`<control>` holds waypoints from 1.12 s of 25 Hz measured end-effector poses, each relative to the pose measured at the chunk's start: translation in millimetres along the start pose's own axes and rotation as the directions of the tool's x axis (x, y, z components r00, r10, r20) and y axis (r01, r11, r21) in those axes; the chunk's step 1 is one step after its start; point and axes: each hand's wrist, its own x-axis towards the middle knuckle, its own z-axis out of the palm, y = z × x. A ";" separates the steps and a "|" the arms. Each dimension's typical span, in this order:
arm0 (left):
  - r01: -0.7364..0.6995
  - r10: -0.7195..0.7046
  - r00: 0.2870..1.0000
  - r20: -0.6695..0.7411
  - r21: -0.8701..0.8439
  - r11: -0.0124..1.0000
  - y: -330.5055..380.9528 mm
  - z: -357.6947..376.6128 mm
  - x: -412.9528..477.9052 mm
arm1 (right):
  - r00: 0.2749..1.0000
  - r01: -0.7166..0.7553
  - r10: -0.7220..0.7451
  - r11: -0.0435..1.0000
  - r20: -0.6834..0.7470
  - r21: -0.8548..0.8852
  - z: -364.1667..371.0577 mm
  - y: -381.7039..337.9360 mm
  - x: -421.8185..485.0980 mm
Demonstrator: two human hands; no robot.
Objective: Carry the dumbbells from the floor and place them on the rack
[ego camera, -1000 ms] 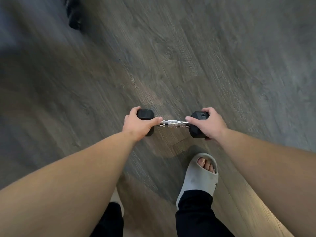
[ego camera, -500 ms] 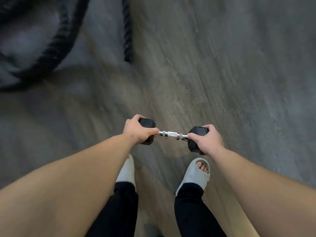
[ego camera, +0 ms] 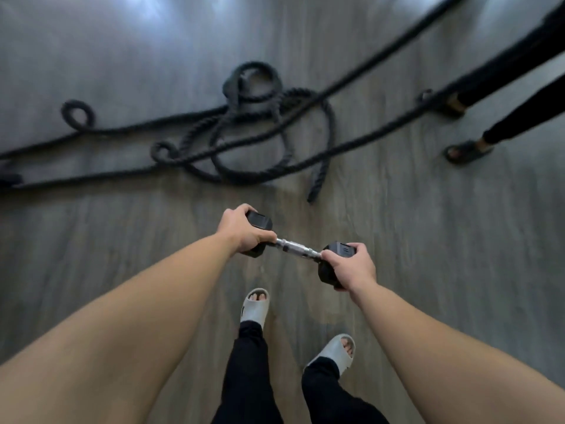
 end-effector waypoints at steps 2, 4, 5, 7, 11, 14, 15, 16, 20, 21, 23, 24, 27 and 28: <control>0.027 -0.030 0.998 -0.061 -0.040 0.999 -15.1 -59.3 -32.9 | 0.996 0.082 -0.081 0.996 0.047 -0.018 16.9 -34.8 -47.9; 0.076 -0.087 0.989 -0.117 -0.101 0.992 -45.0 -113.3 -62.6 | 0.985 0.146 -0.137 0.986 0.106 -0.084 44.0 -66.4 -92.0; 0.095 -0.113 0.983 -0.144 -0.123 0.988 -60.7 -135.6 -76.2 | 0.976 0.180 -0.161 0.975 0.143 -0.127 58.7 -78.7 -111.6; 0.120 -0.154 0.969 -0.193 -0.180 0.976 -101.3 -180.1 -100.0 | 0.952 0.251 -0.212 0.954 0.219 -0.167 98.2 -100.3 -148.7; 0.193 -0.272 0.922 -0.277 -0.280 0.940 -195.0 -275.3 -142.1 | 0.904 0.349 -0.259 0.906 0.341 -0.239 204.7 -127.1 -224.5; 0.243 -0.331 0.886 -0.324 -0.283 0.928 -259.3 -337.7 -169.2 | 0.871 0.360 -0.235 0.903 0.432 -0.234 283.9 -128.4 -273.4; 0.268 -0.358 0.869 -0.343 -0.283 0.921 -283.1 -357.9 -180.1 | 0.859 0.358 -0.215 0.902 0.465 -0.243 311.3 -127.2 -291.6; 0.292 -0.385 0.851 -0.358 -0.287 0.913 -305.7 -375.9 -191.6 | 0.846 0.362 -0.202 0.897 0.494 -0.253 336.7 -125.5 -308.9; 0.353 -0.536 0.741 -0.404 -0.444 0.824 -401.2 -424.8 -240.6 | 0.756 0.465 -0.205 0.837 0.621 -0.289 435.5 -128.1 -373.0; 0.358 -0.576 0.705 -0.414 -0.493 0.793 -422.0 -431.5 -253.2 | 0.728 0.514 -0.216 0.800 0.651 -0.309 457.9 -130.8 -387.1; 0.365 -0.660 0.620 -0.423 -0.590 0.720 -462.9 -442.7 -278.0 | 0.663 0.614 -0.229 0.712 0.713 -0.342 505.3 -137.6 -415.2; 0.362 -0.702 0.576 -0.418 -0.640 0.678 -483.7 -447.3 -290.0 | 0.627 0.662 -0.227 0.659 0.745 -0.356 530.4 -140.1 -430.0; 0.310 -0.816 0.462 -0.348 -0.798 0.516 -547.0 -463.0 -317.5 | 0.511 0.774 -0.168 0.517 0.843 -0.366 613.5 -147.0 -477.0; 0.284 -0.846 0.427 -0.319 -0.841 0.460 -565.7 -469.5 -323.9 | 0.481 0.799 -0.143 0.479 0.865 -0.365 642.2 -148.3 -491.2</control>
